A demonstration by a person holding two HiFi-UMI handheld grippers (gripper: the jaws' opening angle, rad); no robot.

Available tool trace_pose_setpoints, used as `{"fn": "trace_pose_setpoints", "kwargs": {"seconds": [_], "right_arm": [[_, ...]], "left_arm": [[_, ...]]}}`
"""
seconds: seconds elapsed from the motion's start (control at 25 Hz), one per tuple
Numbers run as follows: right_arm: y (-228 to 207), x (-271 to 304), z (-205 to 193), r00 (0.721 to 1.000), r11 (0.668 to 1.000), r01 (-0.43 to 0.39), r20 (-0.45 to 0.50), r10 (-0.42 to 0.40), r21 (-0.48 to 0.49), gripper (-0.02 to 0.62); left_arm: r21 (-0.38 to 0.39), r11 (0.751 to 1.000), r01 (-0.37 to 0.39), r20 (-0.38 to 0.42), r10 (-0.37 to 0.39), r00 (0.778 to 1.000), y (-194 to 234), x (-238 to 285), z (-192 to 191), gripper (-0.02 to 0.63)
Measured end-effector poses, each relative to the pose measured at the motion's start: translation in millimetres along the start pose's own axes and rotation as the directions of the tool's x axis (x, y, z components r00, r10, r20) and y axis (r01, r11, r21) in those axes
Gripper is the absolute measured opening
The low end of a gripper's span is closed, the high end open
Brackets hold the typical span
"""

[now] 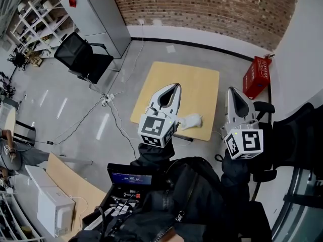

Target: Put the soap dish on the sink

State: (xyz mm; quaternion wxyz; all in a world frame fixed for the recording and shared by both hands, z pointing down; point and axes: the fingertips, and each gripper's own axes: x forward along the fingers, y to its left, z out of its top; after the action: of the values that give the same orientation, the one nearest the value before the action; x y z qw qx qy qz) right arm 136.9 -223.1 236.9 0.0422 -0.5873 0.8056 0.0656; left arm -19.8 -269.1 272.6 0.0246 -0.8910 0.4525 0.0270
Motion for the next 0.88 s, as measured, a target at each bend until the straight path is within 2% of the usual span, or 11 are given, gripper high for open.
{"fn": "trace_pose_setpoints", "kwargs": {"seconds": [0.24, 0.88], "right_arm": [[-5.3, -2.3, -0.3, 1.0, 1.0, 0.02, -0.002, -0.02, 0.006, 0.005], [-7.3, -4.3, -4.5, 1.0, 1.0, 0.01, -0.007, -0.01, 0.023, 0.005]], "left_arm": [[-0.006, 1.0, -0.007, -0.012, 0.007, 1.0, 1.1, 1.0, -4.8, 0.003], [-0.009, 1.0, -0.006, -0.015, 0.006, 1.0, -1.7, 4.3, -8.5, 0.003]]}}
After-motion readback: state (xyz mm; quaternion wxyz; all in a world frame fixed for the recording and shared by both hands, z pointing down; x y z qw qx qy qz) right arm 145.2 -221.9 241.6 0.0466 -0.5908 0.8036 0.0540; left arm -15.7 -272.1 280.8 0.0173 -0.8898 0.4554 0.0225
